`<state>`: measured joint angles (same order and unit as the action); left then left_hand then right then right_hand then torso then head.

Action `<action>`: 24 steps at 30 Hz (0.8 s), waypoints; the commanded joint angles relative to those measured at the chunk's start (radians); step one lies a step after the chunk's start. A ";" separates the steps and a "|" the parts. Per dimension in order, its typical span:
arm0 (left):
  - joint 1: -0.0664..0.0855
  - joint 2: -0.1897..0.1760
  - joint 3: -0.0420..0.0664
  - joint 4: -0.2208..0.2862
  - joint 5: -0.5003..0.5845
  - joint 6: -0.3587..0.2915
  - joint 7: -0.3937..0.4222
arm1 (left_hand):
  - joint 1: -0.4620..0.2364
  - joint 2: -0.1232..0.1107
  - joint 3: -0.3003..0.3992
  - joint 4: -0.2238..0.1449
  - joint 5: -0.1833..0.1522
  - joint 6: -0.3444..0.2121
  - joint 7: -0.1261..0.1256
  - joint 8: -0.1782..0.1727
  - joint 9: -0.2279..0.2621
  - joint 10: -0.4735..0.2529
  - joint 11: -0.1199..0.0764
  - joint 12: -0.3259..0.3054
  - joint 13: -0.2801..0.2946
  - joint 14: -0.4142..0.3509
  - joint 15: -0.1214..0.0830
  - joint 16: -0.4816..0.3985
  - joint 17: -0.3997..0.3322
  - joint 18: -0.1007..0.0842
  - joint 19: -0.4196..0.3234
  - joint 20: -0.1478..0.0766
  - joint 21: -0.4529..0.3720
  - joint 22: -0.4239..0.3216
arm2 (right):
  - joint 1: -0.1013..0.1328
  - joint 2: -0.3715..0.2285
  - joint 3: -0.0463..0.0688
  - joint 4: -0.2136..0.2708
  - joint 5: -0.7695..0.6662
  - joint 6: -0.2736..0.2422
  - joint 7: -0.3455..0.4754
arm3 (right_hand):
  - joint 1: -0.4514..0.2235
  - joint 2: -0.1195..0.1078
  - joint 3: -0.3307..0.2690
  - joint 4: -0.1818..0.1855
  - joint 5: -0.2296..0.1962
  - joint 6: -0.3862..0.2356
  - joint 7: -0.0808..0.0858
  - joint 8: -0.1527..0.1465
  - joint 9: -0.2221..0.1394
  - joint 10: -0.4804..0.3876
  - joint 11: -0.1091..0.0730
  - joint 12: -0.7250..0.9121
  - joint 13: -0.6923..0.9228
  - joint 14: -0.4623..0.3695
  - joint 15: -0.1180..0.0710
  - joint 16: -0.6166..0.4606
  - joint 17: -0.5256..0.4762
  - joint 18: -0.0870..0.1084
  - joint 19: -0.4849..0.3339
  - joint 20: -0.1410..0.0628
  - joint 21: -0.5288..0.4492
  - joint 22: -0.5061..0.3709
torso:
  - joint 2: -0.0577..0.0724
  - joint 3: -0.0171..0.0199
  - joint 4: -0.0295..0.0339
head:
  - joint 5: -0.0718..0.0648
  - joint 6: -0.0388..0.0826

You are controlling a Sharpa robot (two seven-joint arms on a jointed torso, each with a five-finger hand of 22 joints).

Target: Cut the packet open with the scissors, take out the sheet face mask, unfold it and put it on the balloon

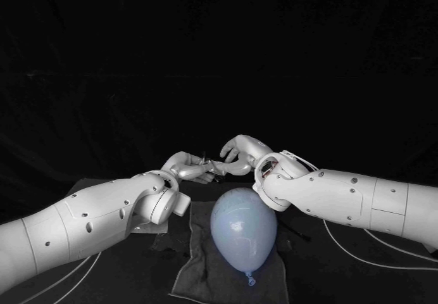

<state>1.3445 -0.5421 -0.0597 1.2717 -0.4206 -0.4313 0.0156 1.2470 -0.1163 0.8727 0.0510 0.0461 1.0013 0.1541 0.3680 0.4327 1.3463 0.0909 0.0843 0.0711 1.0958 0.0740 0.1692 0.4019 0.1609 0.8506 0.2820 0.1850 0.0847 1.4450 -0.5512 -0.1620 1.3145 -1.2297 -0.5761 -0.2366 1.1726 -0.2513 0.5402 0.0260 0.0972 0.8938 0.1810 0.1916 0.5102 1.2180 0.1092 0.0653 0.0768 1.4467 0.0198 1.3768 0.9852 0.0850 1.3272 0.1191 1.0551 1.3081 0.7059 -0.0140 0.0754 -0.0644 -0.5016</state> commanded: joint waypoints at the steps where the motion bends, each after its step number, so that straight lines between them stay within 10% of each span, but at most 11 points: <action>1: 0.002 0.006 0.001 0.002 -0.007 -0.004 0.001 | -0.014 0.001 0.029 -0.030 0.008 0.002 -0.008 0.005 0.058 0.014 -0.004 0.004 0.001 0.009 0.000 0.006 0.001 0.018 -0.004 0.001 0.008 0.002 | 0.001 0.006 0.000 -0.011 -0.020 0.054 -0.022 | 0.008 0.002 -0.014 0.002 0.023 0.005 -0.002 -0.007 -0.003 -0.003 -0.005 0.008 0.004 0.004 0.003 0.004 0.005 0.018 0.006 0.005 0.006 0.071 | 0.001 -0.0003 0.0011 | 0.000 0.001; 10: 0.003 0.011 0.002 0.005 -0.009 -0.003 -0.001 | -0.030 0.001 0.041 -0.045 0.013 0.004 -0.008 0.008 0.062 0.016 -0.005 0.006 0.002 0.011 -0.001 0.008 0.002 0.019 -0.004 0.000 0.014 0.004 | 0.001 0.026 0.000 -0.026 -0.035 0.105 -0.059 | 0.023 0.010 -0.022 0.009 0.058 0.030 -0.011 -0.007 -0.003 0.016 -0.014 0.019 0.010 0.015 -0.004 0.016 0.035 0.014 0.024 0.001 0.029 0.080 | 0.002 -0.0004 0.0006 | -0.001 -0.005; 19: 0.003 0.016 0.002 0.005 -0.016 -0.003 -0.002 | -0.044 0.001 0.050 -0.057 0.020 0.005 -0.009 0.009 0.066 0.018 -0.006 0.007 0.002 0.012 -0.002 0.010 0.003 0.020 -0.001 -0.001 0.020 0.007 | 0.001 0.033 0.000 -0.030 -0.039 0.108 -0.070 | 0.021 0.014 -0.051 0.037 -0.037 0.059 -0.021 -0.012 -0.006 0.038 -0.023 0.027 0.018 0.024 -0.012 0.025 0.056 0.009 0.041 -0.007 0.047 0.089 | 0.000 -0.0004 0.0008 | -0.001 -0.006; 24: 0.003 0.016 0.002 0.005 -0.017 0.000 -0.003 | -0.045 0.001 0.051 -0.058 0.021 0.005 -0.009 0.010 0.066 0.018 -0.006 0.007 0.002 0.012 -0.002 0.011 0.003 0.020 0.000 -0.002 0.021 0.007 | 0.001 0.033 0.000 -0.033 -0.037 0.091 -0.071 | 0.067 0.057 -0.011 0.035 -0.045 0.110 -0.043 0.003 -0.001 0.082 -0.043 0.040 0.024 0.042 -0.028 0.052 0.122 -0.002 0.071 -0.017 0.106 0.114 | 0.001 0.0000 0.0009 | -0.002 -0.007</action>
<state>1.3451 -0.5305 -0.0605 1.2724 -0.4297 -0.4363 -0.0022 1.2089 -0.1201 0.9108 0.0123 0.0614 1.0038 0.1516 0.3751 0.4337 1.3589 0.0856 0.0880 0.0718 1.1029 0.0734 0.1741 0.4030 0.1602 0.8506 0.2821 0.2003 0.0912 1.4471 -0.5195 -0.1618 1.2815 -1.2521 -0.4967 -0.2999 1.2269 -0.1969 0.5195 0.0621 0.0577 0.9928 0.1421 0.1878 0.5061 1.2887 0.0709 0.1011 0.0992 1.4667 -0.0020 1.4244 1.0999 0.0840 1.3921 0.1033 1.1537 1.3079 0.7067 -0.0145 0.0764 -0.0657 -0.5085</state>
